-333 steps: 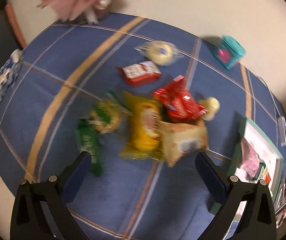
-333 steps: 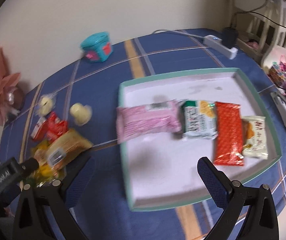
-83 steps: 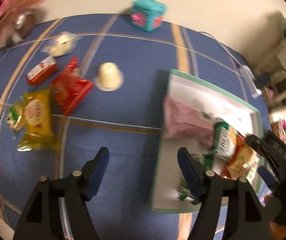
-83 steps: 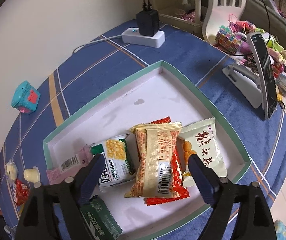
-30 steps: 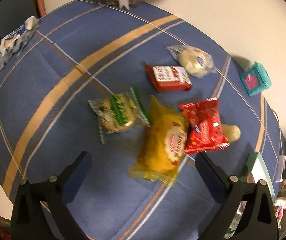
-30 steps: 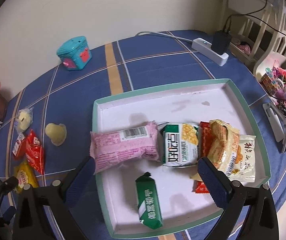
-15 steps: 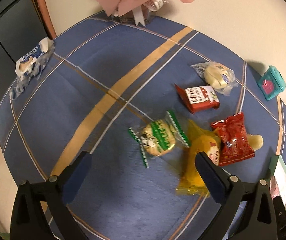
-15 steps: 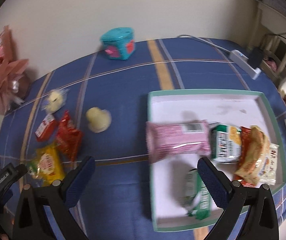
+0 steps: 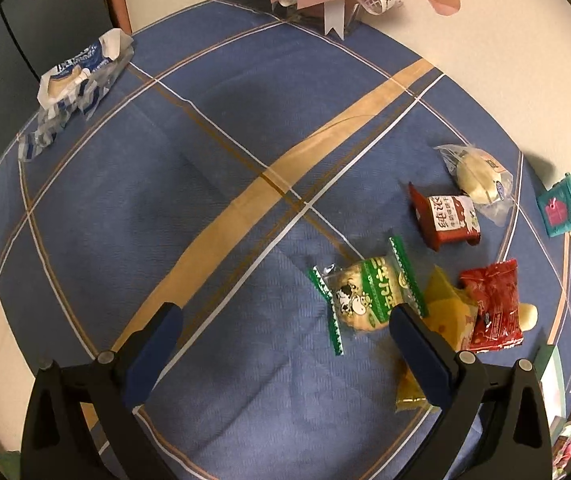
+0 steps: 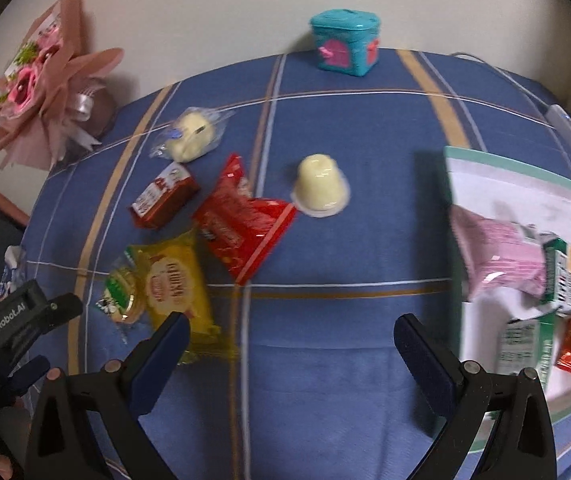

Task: Organize snacks
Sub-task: 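Move left tool to cow-print cake while right tool approaches yellow soft-bread packet, then close right tool on yellow soft-bread packet while left tool grasps cow-print cake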

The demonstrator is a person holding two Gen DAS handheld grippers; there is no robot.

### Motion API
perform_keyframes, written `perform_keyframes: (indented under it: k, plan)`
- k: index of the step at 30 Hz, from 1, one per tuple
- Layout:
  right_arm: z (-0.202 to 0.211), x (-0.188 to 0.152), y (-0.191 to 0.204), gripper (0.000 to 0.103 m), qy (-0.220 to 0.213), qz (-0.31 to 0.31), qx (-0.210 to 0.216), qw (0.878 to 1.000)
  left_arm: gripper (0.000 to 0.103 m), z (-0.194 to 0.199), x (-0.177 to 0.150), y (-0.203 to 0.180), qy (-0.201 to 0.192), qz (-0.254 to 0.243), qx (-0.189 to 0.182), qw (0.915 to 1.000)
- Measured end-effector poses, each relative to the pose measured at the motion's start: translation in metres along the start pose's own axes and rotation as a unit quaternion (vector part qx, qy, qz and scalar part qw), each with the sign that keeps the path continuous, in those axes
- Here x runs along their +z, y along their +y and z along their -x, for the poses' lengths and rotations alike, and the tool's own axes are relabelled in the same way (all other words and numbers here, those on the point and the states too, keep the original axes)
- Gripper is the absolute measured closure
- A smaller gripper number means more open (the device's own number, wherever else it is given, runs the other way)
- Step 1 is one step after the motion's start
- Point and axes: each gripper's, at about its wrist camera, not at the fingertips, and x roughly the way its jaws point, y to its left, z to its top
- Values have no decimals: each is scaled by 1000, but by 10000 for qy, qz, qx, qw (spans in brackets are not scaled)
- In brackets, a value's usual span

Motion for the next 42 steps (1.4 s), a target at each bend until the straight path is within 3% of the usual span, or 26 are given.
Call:
perform_keyframes:
  k: [13,28,42]
  plan:
    - [-24,4,37,0,-15,375,264,9989,0,-20,12,-10,176,-204,96,9996]
    - [-56,6,61,0,220,589,249,9977,0,-41,35,-9,223,-365,265,9987]
    - [-67,8,51,0,213,406,-17,9989,0,-55,48,-23,164,-628,-25,9979]
